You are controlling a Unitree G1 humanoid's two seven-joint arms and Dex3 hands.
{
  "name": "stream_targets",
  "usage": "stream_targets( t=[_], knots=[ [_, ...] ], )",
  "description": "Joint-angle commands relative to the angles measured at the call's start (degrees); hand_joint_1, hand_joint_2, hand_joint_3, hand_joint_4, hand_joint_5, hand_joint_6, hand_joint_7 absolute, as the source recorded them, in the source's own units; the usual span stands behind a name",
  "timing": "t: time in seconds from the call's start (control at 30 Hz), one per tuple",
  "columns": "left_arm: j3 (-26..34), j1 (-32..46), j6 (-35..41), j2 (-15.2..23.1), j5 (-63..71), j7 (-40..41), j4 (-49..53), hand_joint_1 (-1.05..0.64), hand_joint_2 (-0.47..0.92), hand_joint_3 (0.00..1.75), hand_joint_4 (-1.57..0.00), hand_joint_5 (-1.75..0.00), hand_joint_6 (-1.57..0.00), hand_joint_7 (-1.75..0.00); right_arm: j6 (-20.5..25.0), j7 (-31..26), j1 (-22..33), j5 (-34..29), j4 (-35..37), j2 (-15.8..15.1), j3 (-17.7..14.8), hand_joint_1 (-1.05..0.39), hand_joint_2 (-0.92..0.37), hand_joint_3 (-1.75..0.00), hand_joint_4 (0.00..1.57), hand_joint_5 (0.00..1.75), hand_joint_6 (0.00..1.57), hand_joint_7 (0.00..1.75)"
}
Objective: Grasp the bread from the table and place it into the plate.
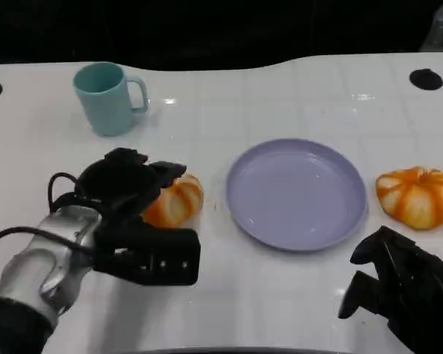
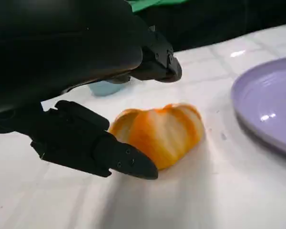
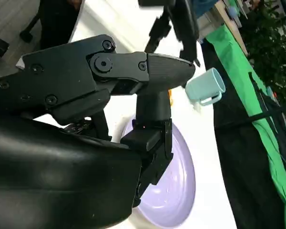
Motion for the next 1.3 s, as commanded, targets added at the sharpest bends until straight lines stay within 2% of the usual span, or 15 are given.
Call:
stream_targets(
  t=[0.03,0.27,0.6,0.63,0.77,0.83,0.87,0.9,0.93,0.97,1.0,1.03,1.07,1.2,1.3],
  knots=[
    [-2.89,-5.52,1.32,-1.86,1.09,3.17,8.98,-0.41,0.83,0.00,-0.03,-0.32,-0.29,0.00,-0.35,0.16,0.68,0.43,-0.74,-0.45,-0.25,-0.43,-0.92,-0.45,0.67,1.75,0.52,1.61],
    [-4.09,-12.04,2.42,-6.61,-1.68,3.94,21.15,-0.43,0.84,0.00,-0.04,-0.28,-0.27,0.00,-0.69,0.42,0.85,0.29,-0.75,-0.59,-0.23,-0.44,-0.92,-0.44,0.68,1.75,0.53,1.60],
    [-5.34,-16.69,1.42,-10.50,-3.90,8.53,31.78,-0.41,0.84,0.01,-0.07,-0.24,-0.28,-0.01,-0.83,0.32,1.13,-0.03,-1.03,-0.65,-0.24,-0.44,-0.92,-0.44,0.67,1.75,0.53,1.58],
    [-5.03,-17.17,1.09,-10.82,-4.50,8.33,32.73,-0.39,0.85,0.01,-0.09,-0.24,-0.30,-0.01,-0.84,0.44,1.17,0.09,-1.00,-0.68,-0.32,-0.44,-0.92,-0.45,0.67,1.75,0.53,1.58],
    [-4.83,-18.22,-0.03,-11.23,-5.99,8.25,34.83,-0.31,0.92,0.08,-0.34,-0.21,-0.46,-0.03,-0.86,0.67,1.22,0.33,-0.89,-0.68,-0.46,-0.44,-0.92,-0.44,0.67,1.75,0.53,1.58],
    [-4.67,-18.55,-0.68,-11.32,-6.59,8.96,35.69,-0.31,0.92,0.09,-0.37,-0.20,-0.47,-0.03,-0.65,0.46,1.32,0.36,-1.15,-0.59,-0.47,-0.44,-0.92,-0.43,0.67,1.75,0.54,1.58],
    [-4.46,-18.72,-1.09,-11.37,-6.89,9.45,36.19,-0.29,0.92,0.07,-0.64,-0.92,-0.85,-0.11,-0.49,0.30,1.38,0.38,-1.35,-0.53,-0.46,-0.43,-0.92,-0.43,0.66,1.75,0.53,1.57],
    [-4.33,-18.86,-1.41,-11.42,-7.10,9.84,36.60,-0.28,0.92,0.06,-0.71,-1.22,-1.00,-0.12,-0.38,0.18,1.43,0.39,-1.49,-0.49,-0.46,-0.43,-0.92,-0.43,0.66,1.75,0.53,1.57],
    [-4.39,-18.78,-2.22,-11.22,-7.14,10.87,36.87,-0.27,0.92,0.06,-0.74,-1.37,-1.07,-0.13,-0.33,0.19,1.47,0.62,-1.51,-0.38,-0.56,-0.43,-0.92,-0.43,0.66,1.75,0.53,1.57],
    [-4.54,-18.72,-2.78,-11.06,-7.16,11.58,37.05,-0.25,0.91,0.13,-0.77,-1.55,-1.02,-0.55,-0.33,0.24,1.48,0.78,-1.49,-0.31,-0.64,-0.43,-0.92,-0.43,0.66,1.75,0.53,1.57],
    [-4.79,-18.52,-3.38,-10.87,-7.01,12.94,37.22,-0.23,0.91,0.17,-0.79,-1.67,-0.84,-1.09,-0.43,0.32,1.47,0.74,-1.40,-0.37,-0.65,-0.43,-0.92,-0.43,0.66,1.75,0.53,1.57],
    [-5.04,-18.40,-3.73,-10.77,-6.84,14.06,37.40,-0.22,0.92,0.20,-0.78,-1.71,-0.72,-1.37,-0.50,0.35,1.48,0.63,-1.36,-0.45,-0.63,-0.43,-0.92,-0.42,0.66,1.75,0.54,1.57],
    [-5.16,-18.38,-3.84,-10.76,-6.83,14.64,37.57,-0.21,0.92,0.22,-0.76,-1.73,-0.68,-1.43,-0.56,0.36,1.46,0.45,-1.31,-0.55,-0.59,-0.44,-0.92,-0.42,0.66,1.75,0.54,1.57],
    [-4.72,-18.42,-4.24,-10.93,-7.74,15.63,37.94,-0.21,0.92,0.31,-0.71,-1.71,-0.75,-1.03,-0.12,-0.16,1.30,0.17,-1.56,-0.64,-0.57,-0.43,-0.92,-0.43,0.67,1.75,0.54,1.57],
    [-4.58,-18.51,-4.35,-10.98,-8.19,15.65,38.06,-0.19,0.92,0.29,-0.70,-1.73,-0.80,-0.83,-0.36,-0.07,1.23,0.04,-1.45,-0.71,-0.52,-0.43,-0.92,-0.44,0.66,1.75,0.54,1.57]
  ],
)
